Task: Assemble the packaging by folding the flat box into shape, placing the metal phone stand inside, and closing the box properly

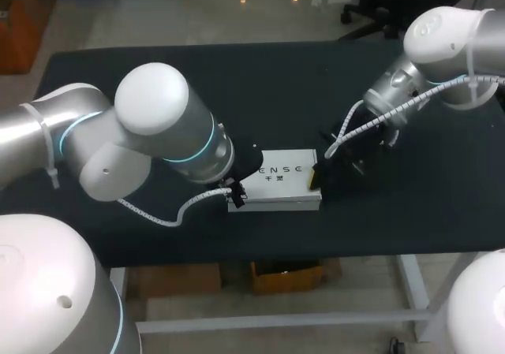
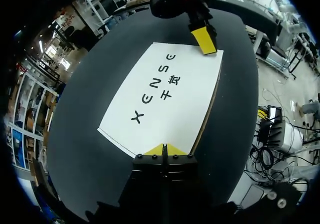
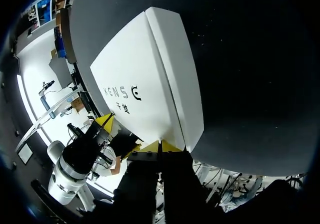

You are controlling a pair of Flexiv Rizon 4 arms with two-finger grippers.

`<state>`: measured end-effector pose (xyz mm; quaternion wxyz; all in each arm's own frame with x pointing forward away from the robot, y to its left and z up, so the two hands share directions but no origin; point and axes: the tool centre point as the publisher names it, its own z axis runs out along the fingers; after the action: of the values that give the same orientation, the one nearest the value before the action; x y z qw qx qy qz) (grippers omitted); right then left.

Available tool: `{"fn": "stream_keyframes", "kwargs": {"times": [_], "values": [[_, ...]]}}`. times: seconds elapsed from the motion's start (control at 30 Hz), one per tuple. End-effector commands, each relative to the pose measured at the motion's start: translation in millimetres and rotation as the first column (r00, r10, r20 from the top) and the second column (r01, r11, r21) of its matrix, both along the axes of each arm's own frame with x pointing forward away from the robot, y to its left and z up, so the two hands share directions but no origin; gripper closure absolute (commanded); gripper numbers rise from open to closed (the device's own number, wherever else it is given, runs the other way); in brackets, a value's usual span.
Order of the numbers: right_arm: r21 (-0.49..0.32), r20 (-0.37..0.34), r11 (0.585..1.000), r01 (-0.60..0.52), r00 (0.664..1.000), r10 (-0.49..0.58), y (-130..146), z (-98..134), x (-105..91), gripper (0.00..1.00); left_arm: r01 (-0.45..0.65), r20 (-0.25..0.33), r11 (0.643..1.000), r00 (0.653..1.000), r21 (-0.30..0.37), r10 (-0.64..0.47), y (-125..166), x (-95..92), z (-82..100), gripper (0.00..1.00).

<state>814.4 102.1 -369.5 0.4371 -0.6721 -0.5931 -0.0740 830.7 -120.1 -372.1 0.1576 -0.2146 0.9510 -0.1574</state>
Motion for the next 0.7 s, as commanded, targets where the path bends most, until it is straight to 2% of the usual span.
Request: {"fn": "stream_keyframes", "kwargs": {"times": [0.03, 0.4, 0.7], "values": [[0.014, -0.021, 1.0, -0.007, 1.0, 0.007, -1, -17, 2.5, 1.0, -0.002, -0.004, 1.0, 1.0, -0.003, 0.002, -3, 3.0, -9.0, 1.0], [0.001, -0.026, 1.0, 0.0, 1.0, 0.0, -1, -21, 2.5, 1.0, -0.006, -0.008, 1.0, 1.0, -0.015, 0.006, -3, 0.5, -10.9, 1.0], [-0.025, 0.087, 1.0, 0.004, 0.996, -0.002, -3, 14, -1.1, 1.0, -0.01, 0.025, 1.0, 1.0, -0.011, 0.011, -5, -4.8, 4.8, 1.0]]}}
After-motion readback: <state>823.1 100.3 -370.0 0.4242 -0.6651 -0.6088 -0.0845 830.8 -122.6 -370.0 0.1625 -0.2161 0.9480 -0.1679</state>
